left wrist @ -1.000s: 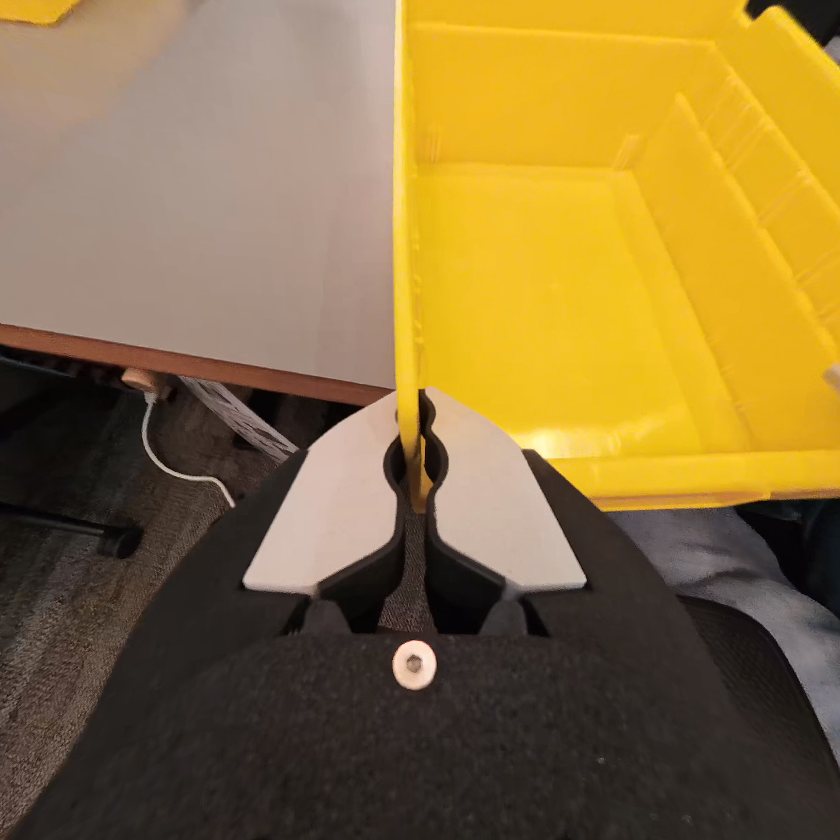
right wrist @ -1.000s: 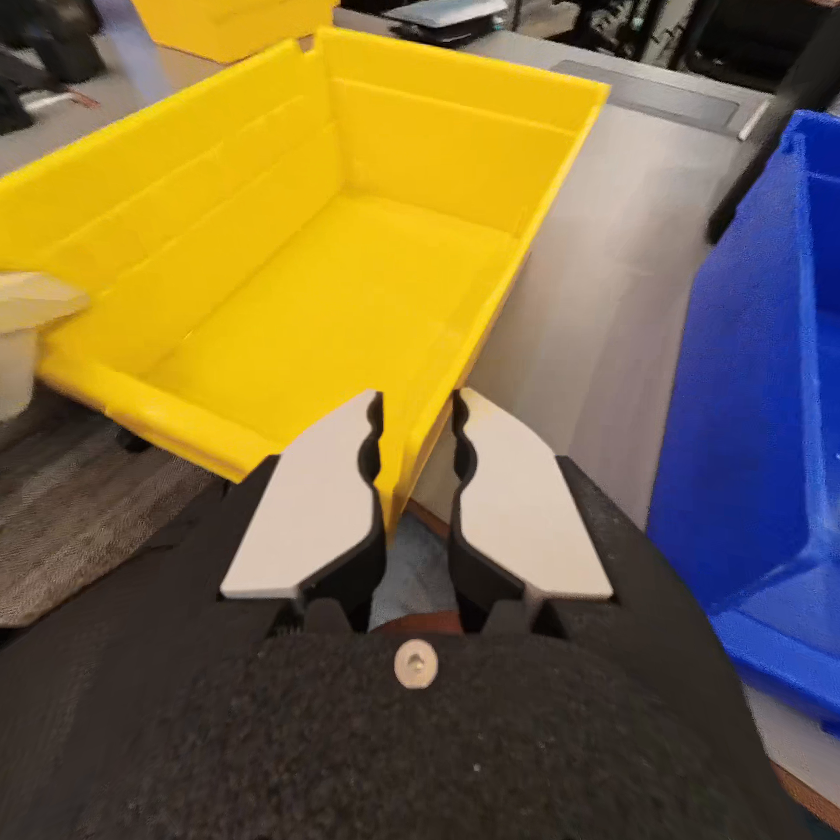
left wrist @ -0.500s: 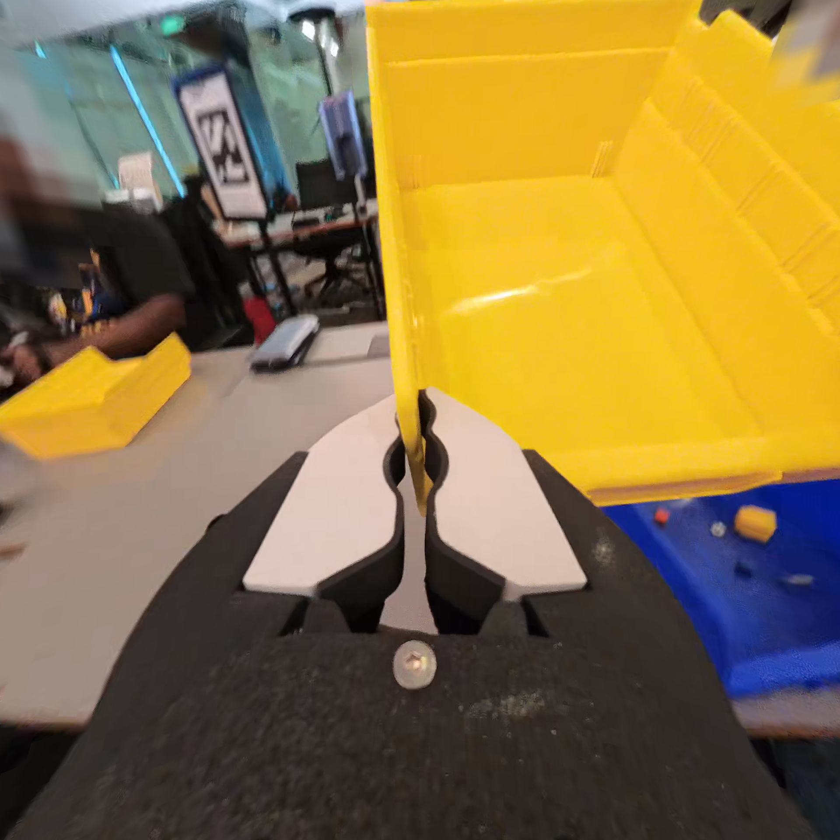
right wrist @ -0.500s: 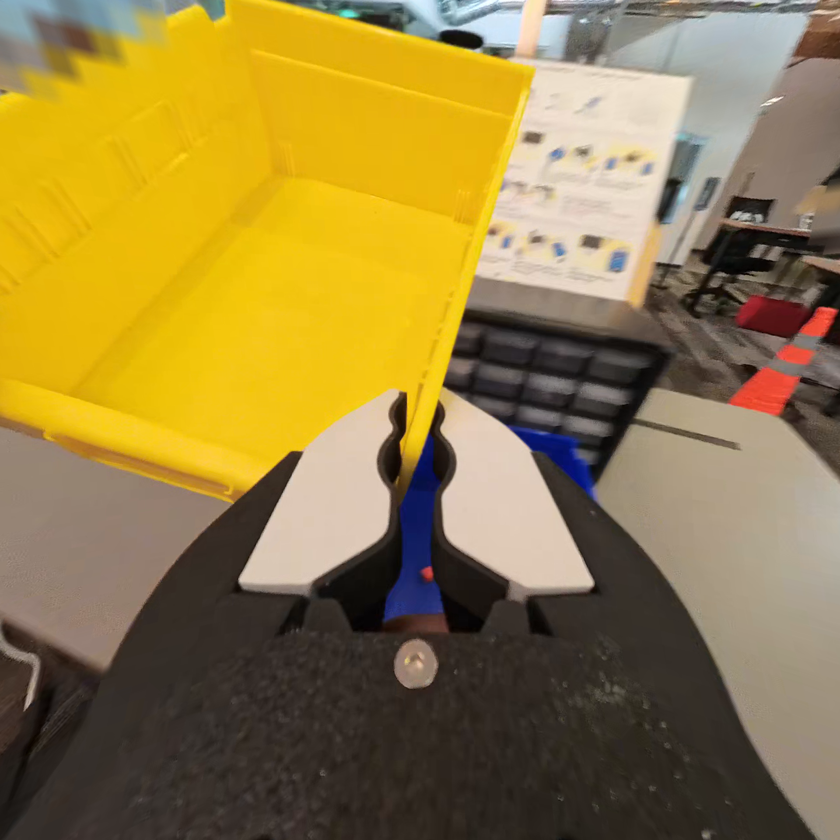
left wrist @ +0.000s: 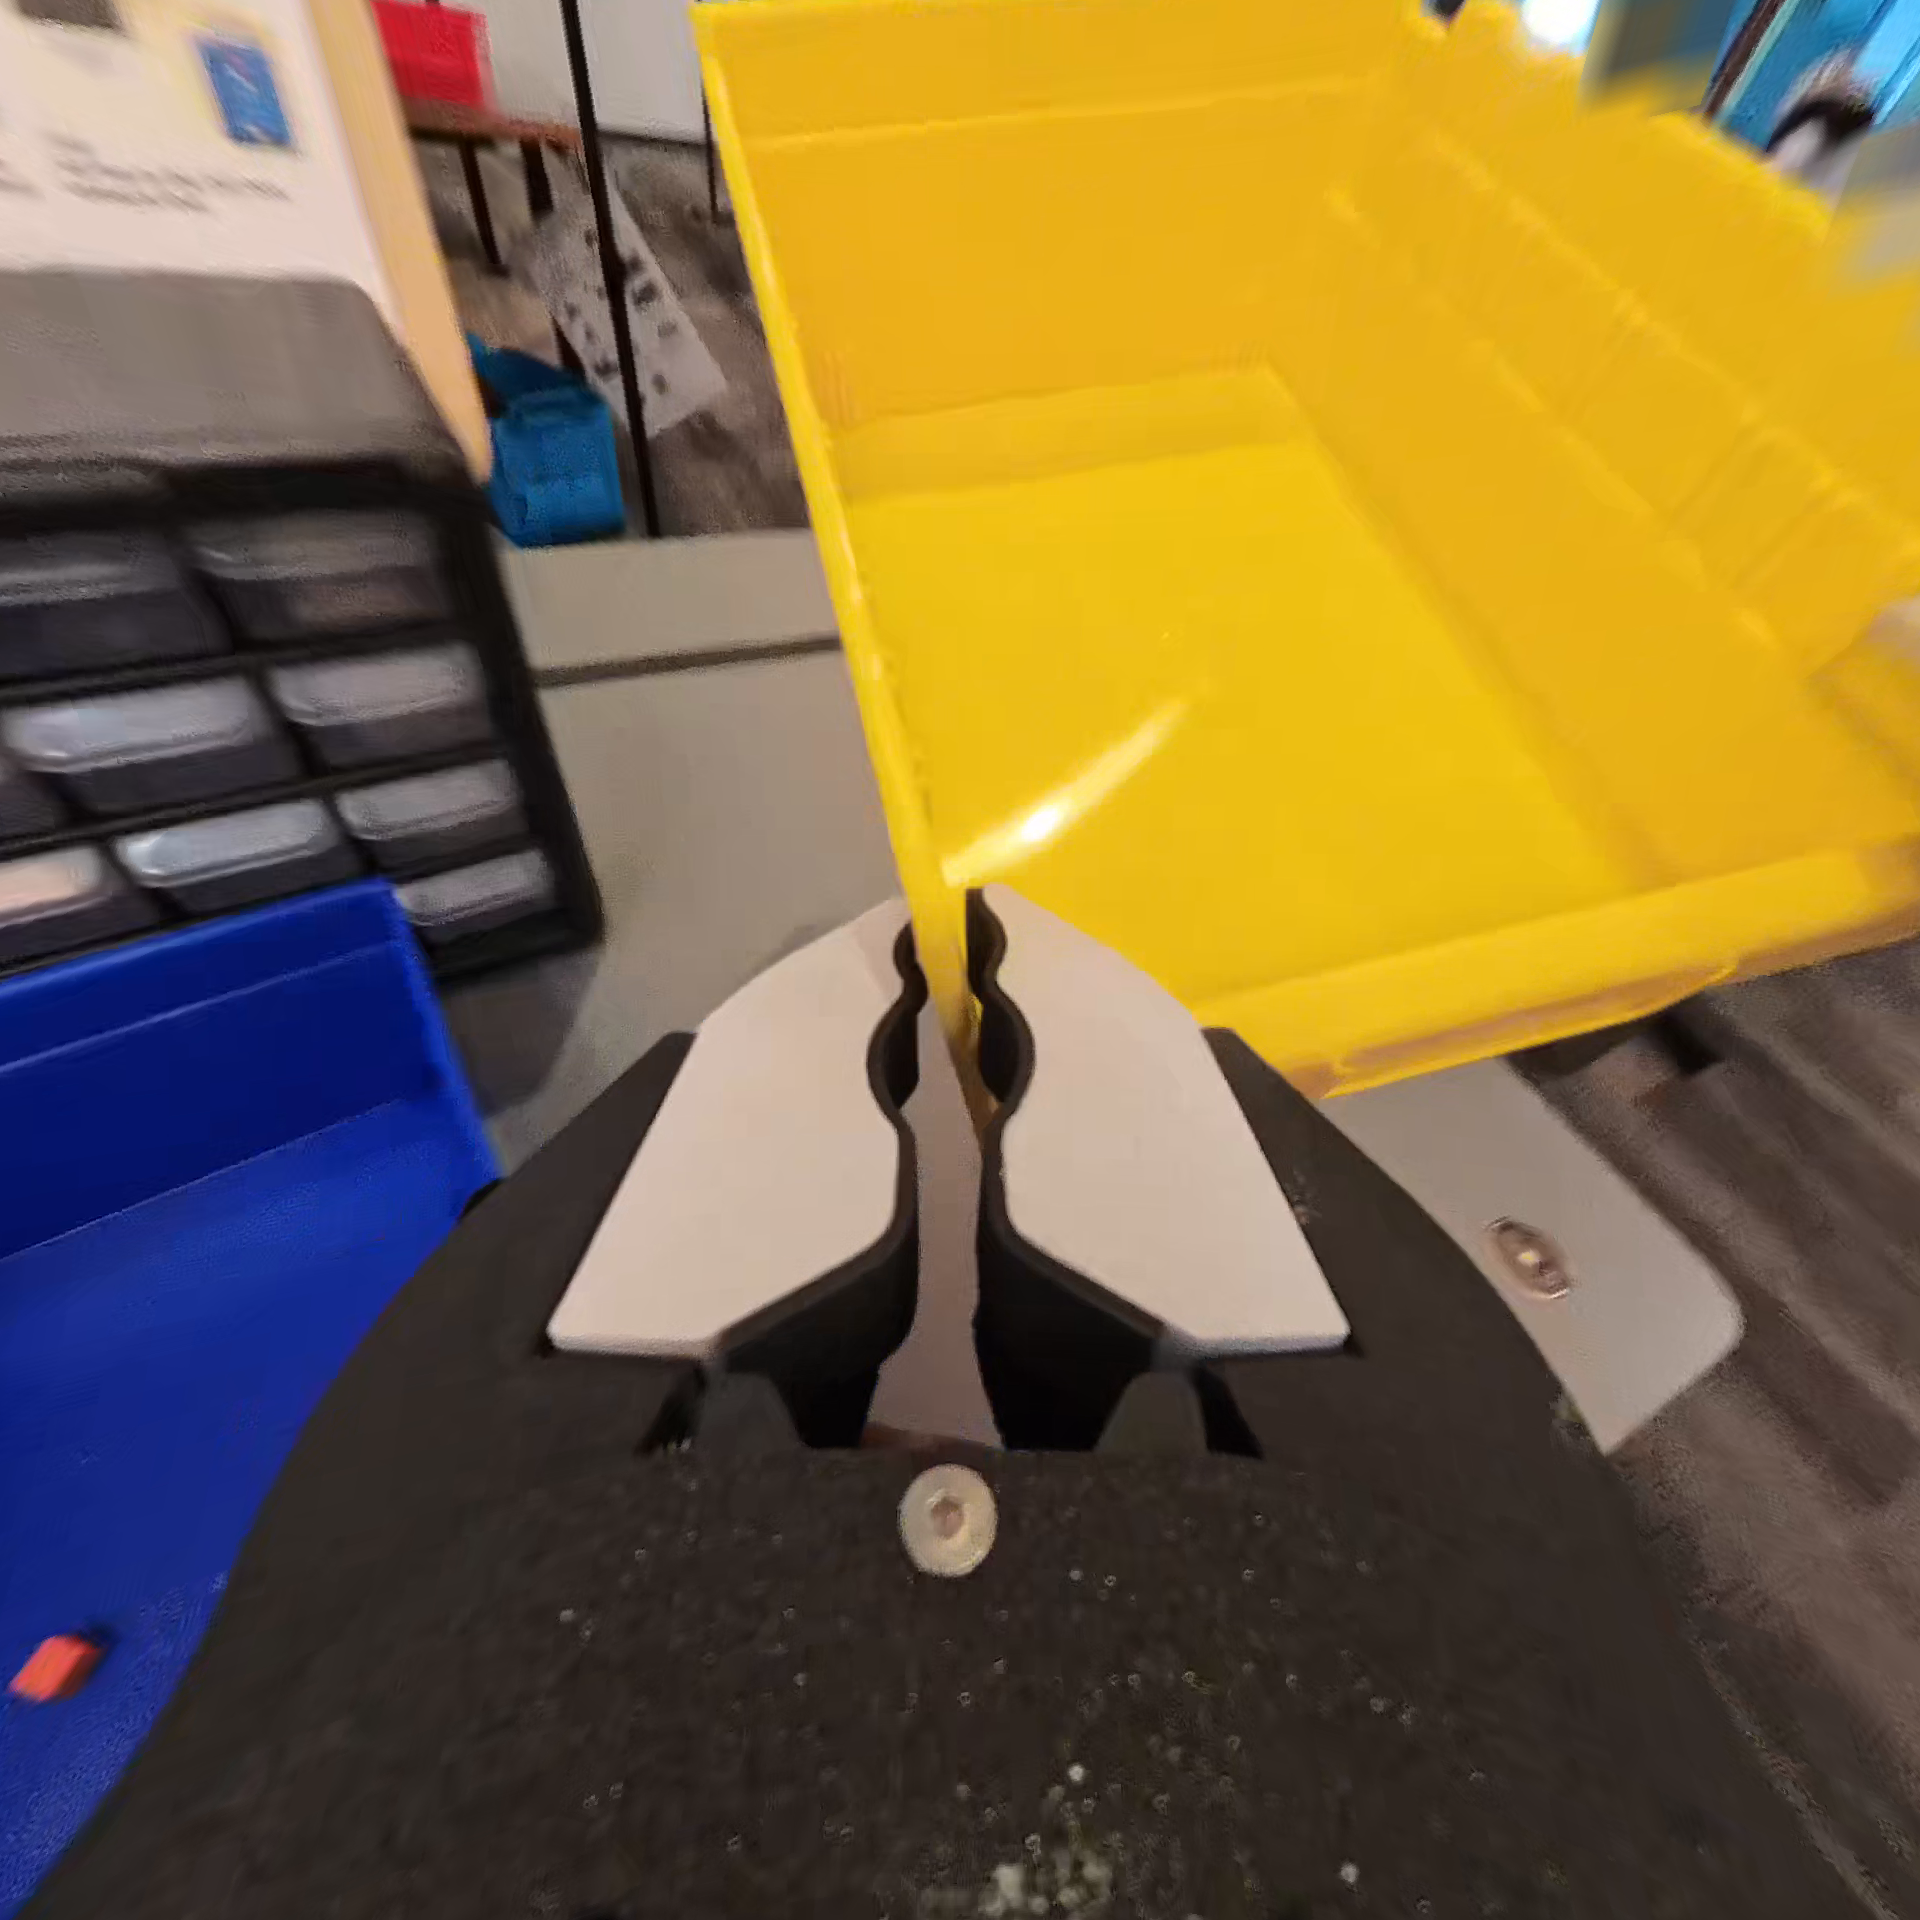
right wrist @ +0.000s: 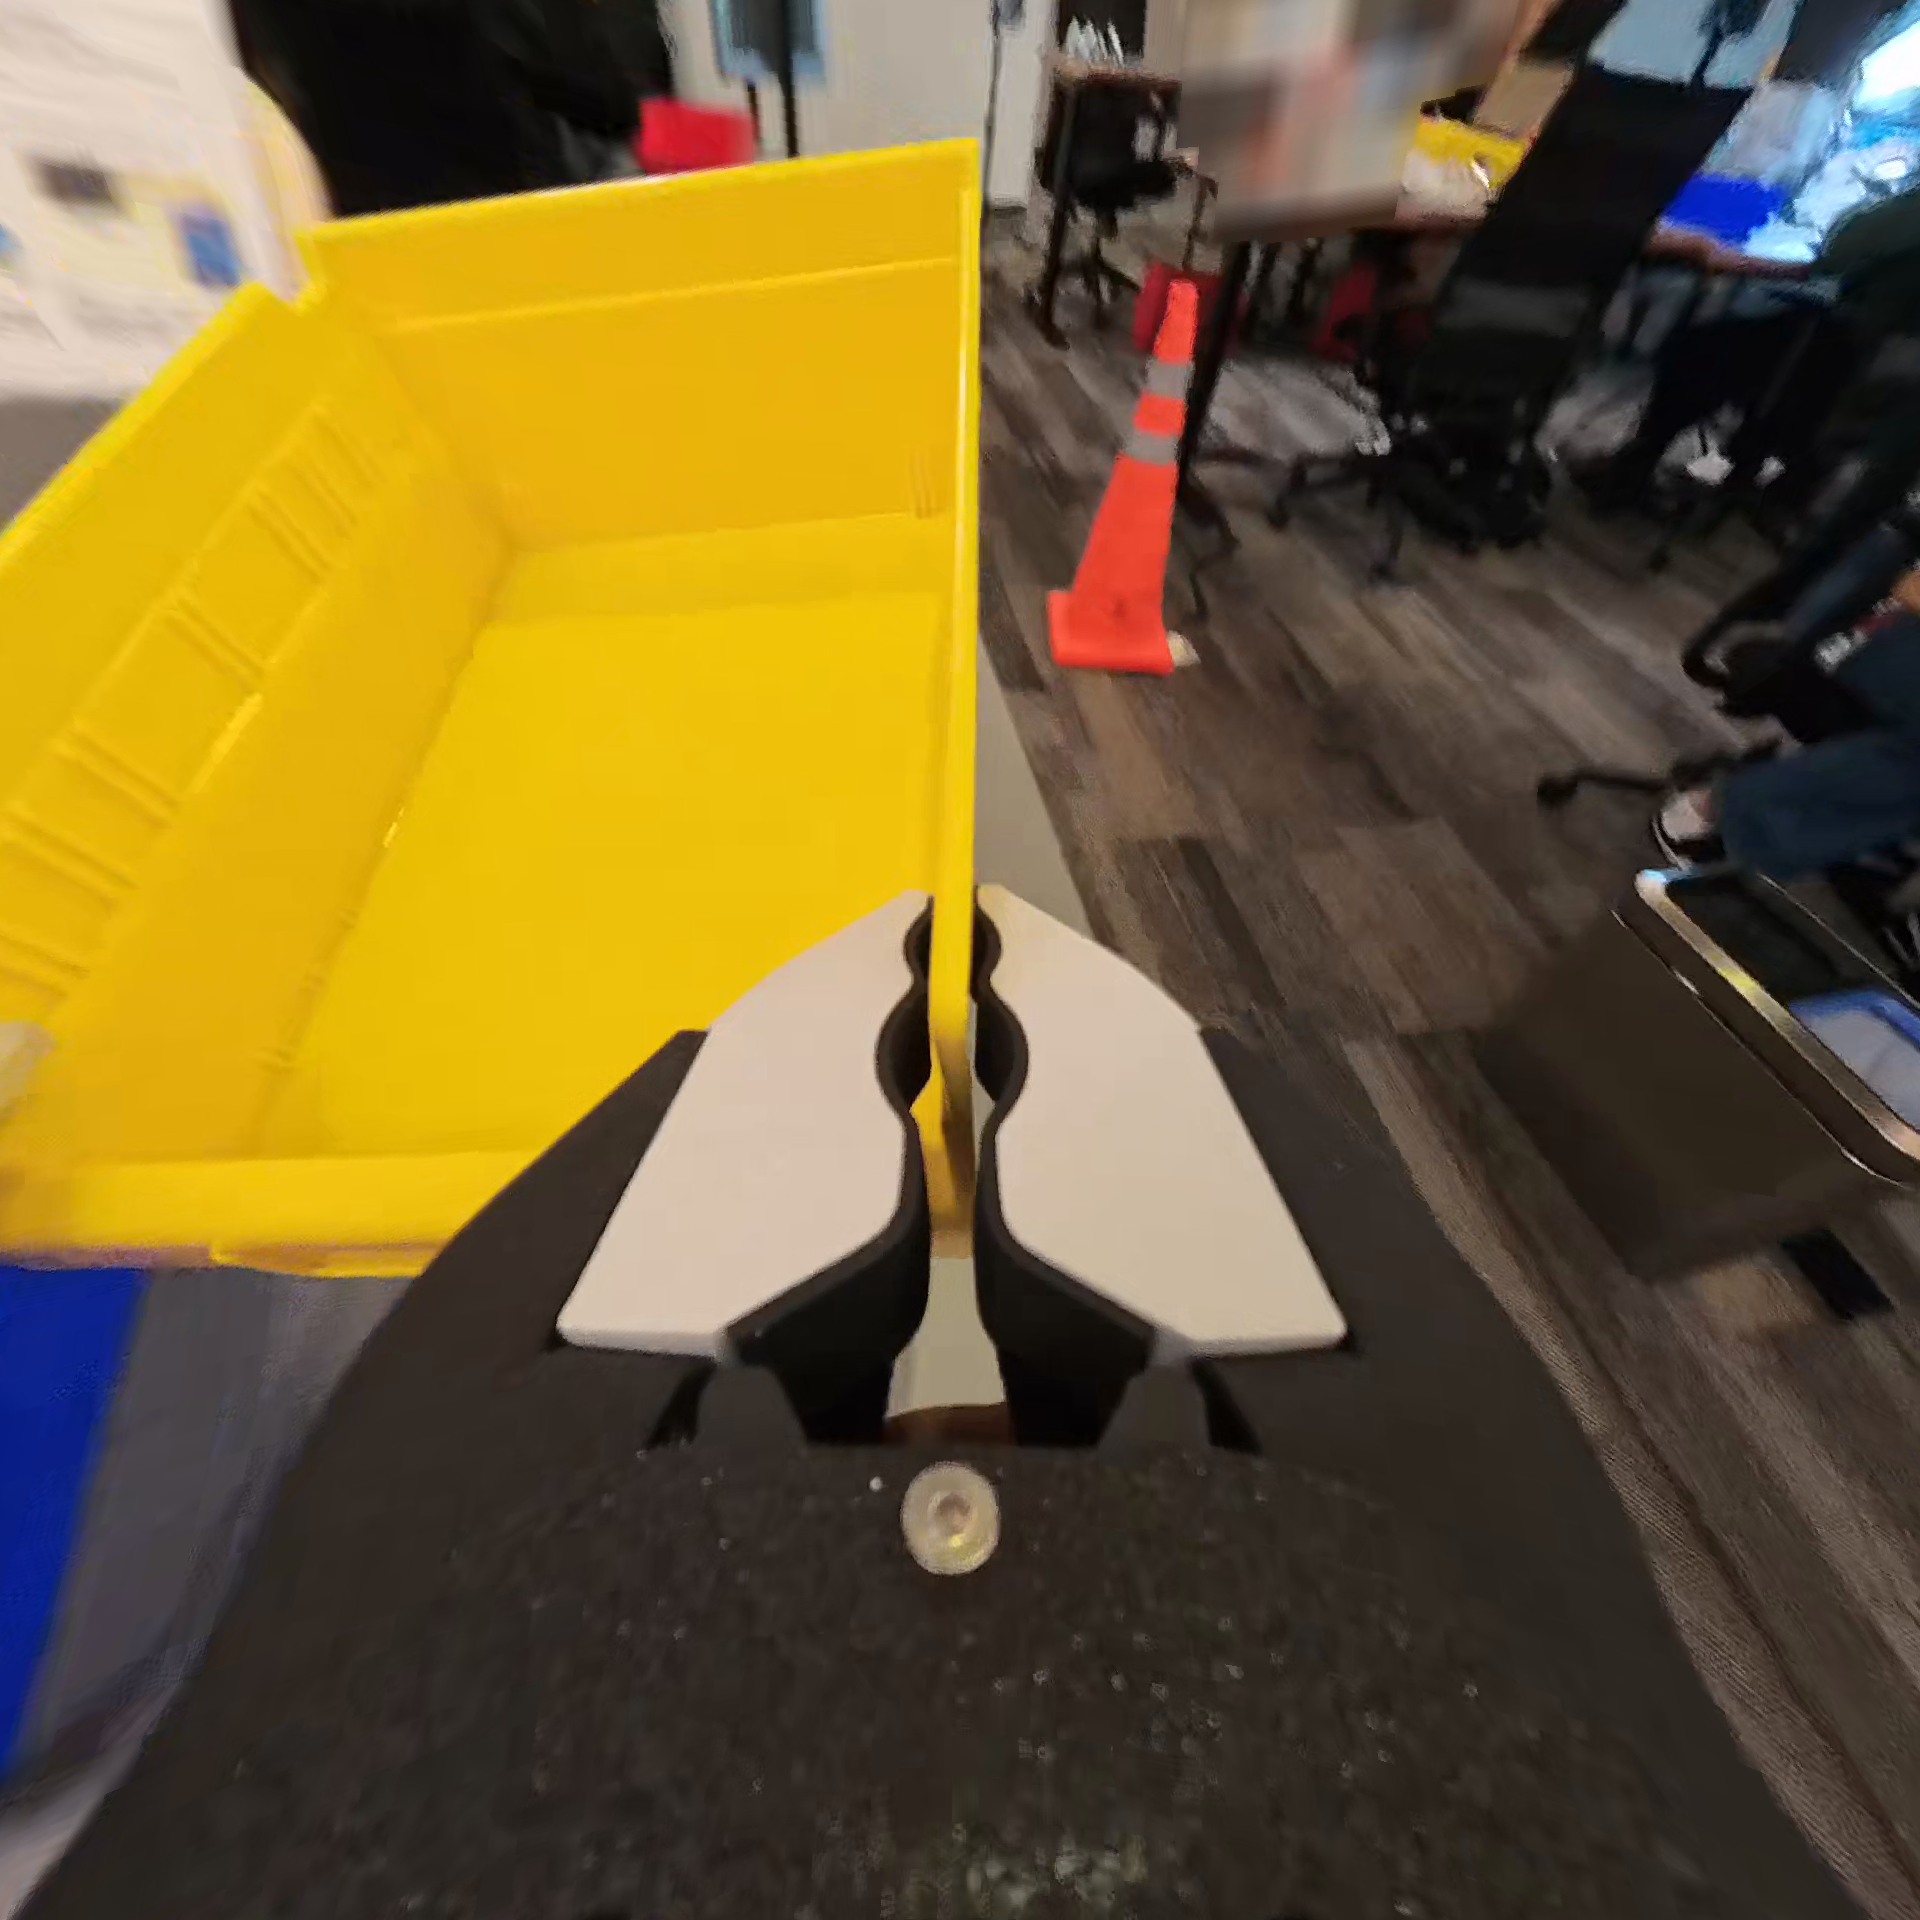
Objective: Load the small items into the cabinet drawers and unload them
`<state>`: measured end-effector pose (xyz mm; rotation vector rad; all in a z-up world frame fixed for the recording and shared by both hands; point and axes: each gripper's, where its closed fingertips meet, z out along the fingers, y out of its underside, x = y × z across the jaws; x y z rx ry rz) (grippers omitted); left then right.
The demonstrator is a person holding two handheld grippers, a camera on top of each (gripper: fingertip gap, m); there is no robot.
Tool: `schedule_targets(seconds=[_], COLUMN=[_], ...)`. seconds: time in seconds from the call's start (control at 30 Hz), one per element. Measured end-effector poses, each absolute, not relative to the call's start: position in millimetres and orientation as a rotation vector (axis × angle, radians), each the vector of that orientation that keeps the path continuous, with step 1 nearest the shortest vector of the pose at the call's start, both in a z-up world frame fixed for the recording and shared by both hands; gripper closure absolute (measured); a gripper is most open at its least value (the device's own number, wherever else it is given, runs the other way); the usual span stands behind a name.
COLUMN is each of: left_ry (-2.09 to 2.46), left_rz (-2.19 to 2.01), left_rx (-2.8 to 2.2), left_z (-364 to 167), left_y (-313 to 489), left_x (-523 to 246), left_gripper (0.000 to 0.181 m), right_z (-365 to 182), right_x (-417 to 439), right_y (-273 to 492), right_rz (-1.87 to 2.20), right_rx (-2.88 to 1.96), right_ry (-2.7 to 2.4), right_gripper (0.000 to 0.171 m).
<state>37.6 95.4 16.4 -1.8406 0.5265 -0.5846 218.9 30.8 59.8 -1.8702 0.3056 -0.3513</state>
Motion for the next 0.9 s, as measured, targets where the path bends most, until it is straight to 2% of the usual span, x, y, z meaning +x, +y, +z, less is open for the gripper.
schedule_targets(seconds=[0.1, 0.2, 0.33, 0.57, 0.63, 0.77, 0.83, 0.9], left_ry=[0.682, 0.755, 0.797, 0.88, 0.926, 0.917, 0.947, 0.972], left_rz=[-0.332, -0.151, -0.119, -0.021, 0.01, 0.007, 0.006, 0.006], left_rx=[-1.898, -1.931, -1.994, -2.068, -2.136, -2.129, -2.126, -2.105], left_z=[-30.6, -59.0, -85.4, -125.2, -143.8, -143.8, -138.1, -123.3], left_y=[101.7, 110.1, 113.6, 114.8, 113.8, 112.5, 107.0, 97.5], left_x=[78.8, 90.0, 99.4, 93.2, 88.6, 83.9, 83.3, 77.7], left_gripper=[0.177, 0.176, 0.172, 0.171, 0.158, 0.155, 0.142, 0.134], right_z=[2.4, -62.5, -112.1, -129.1, -130.4, -133.4, -131.0, -118.4], right_x=[262.7, 279.2, 287.1, 285.0, 278.1, 275.4, 278.2, 285.5], right_y=[41.4, 64.1, 83.3, 88.6, 88.6, 92.4, 94.0, 86.6], right_rz=[-0.345, -0.097, 0.153, 0.038, 0.012, -0.109, -0.123, -0.164], right_rx=[-1.979, -2.045, -2.04, -2.073, -2.079, -2.108, -2.102, -2.097], right_ry=[0.3, 0.351, 0.476, 0.392, 0.361, 0.32, 0.336, 0.359], right_gripper=[0.168, 0.168, 0.168, 0.168, 0.168, 0.164, 0.16, 0.147])
